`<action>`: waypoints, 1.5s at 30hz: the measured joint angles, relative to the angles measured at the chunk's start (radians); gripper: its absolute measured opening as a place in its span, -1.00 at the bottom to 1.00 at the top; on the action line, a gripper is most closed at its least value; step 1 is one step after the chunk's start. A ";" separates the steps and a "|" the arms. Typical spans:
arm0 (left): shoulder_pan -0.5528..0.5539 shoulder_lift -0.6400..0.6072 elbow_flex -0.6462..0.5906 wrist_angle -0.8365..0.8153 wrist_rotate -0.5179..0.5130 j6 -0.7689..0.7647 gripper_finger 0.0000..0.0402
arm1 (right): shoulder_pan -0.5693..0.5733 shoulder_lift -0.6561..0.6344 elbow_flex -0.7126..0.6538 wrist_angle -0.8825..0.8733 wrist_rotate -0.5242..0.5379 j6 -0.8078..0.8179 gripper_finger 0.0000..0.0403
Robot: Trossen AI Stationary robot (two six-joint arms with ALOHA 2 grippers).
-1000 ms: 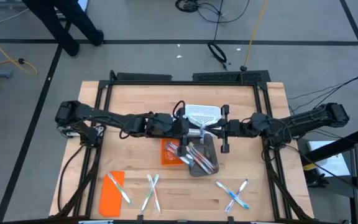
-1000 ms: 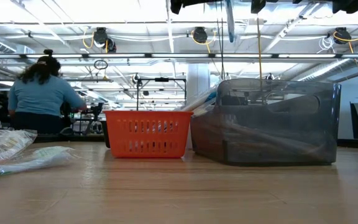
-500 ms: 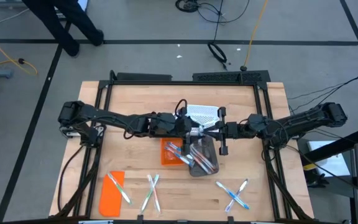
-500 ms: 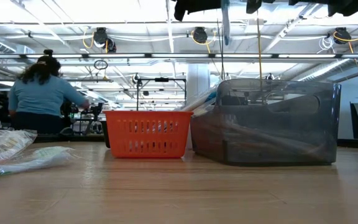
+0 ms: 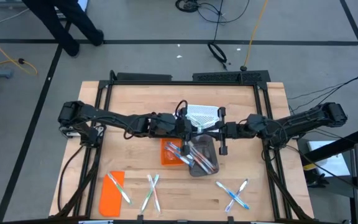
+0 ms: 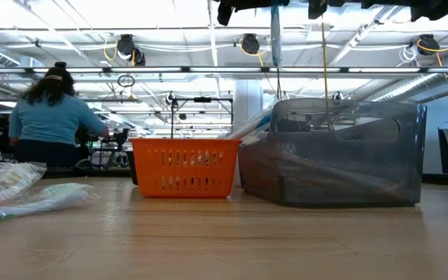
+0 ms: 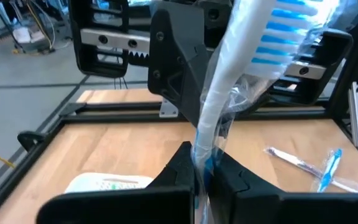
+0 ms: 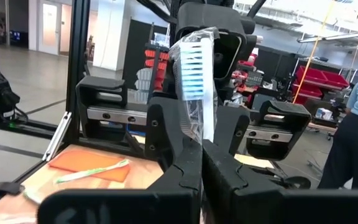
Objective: Pick & Place Toothbrushes
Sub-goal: Put the blue toothbrush into the orange bin
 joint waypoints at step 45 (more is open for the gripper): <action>-0.117 -0.047 -0.232 -0.366 -0.089 0.264 -0.93 | -0.017 -0.170 -0.001 -0.371 0.001 0.050 -0.60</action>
